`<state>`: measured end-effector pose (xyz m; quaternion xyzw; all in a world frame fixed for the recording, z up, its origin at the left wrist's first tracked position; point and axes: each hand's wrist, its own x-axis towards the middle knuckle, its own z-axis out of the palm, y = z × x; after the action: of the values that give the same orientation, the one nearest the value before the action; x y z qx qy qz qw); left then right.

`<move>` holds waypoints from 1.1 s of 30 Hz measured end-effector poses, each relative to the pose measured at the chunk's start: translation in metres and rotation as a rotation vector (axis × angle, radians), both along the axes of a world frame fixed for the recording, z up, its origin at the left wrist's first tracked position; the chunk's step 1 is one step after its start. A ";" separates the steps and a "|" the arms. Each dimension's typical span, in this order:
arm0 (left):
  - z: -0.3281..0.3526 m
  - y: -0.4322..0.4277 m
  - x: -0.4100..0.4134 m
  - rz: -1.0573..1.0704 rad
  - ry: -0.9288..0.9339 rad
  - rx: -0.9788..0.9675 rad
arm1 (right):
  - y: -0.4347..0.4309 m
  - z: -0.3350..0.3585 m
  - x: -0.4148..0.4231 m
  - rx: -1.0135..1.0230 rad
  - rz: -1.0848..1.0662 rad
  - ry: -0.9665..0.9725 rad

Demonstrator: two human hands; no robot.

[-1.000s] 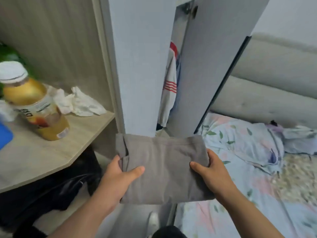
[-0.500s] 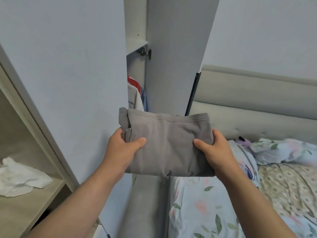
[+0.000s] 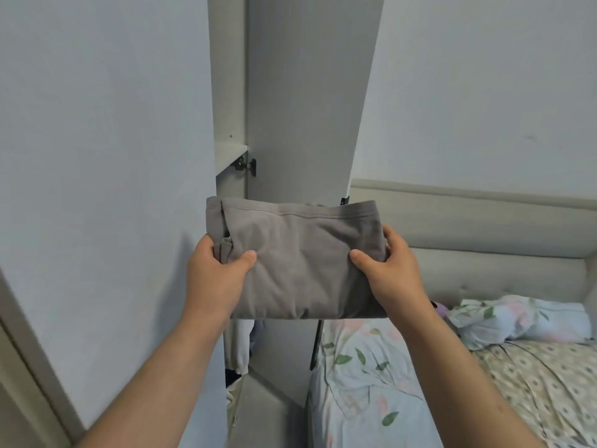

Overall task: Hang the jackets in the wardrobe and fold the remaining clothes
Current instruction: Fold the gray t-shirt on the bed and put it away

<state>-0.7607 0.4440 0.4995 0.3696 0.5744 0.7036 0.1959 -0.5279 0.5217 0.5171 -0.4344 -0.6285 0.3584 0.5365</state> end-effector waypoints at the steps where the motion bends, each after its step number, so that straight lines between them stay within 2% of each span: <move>1: 0.003 0.008 -0.002 0.018 0.015 0.012 | 0.007 0.003 -0.004 0.007 -0.008 0.008; 15: 0.006 0.167 -0.024 0.225 0.138 0.076 | 0.192 0.012 -0.069 0.106 0.121 0.016; 22: 0.022 0.237 -0.041 0.311 0.109 0.054 | 0.285 0.016 -0.097 0.132 0.226 0.045; 33: 0.045 0.275 -0.060 0.436 0.124 0.032 | 0.356 0.024 -0.142 0.068 0.396 0.277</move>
<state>-0.8205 0.7190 0.5448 0.2826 0.6404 0.7142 -0.0024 -0.6700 0.8772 0.5411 -0.2312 -0.6337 0.4912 0.5512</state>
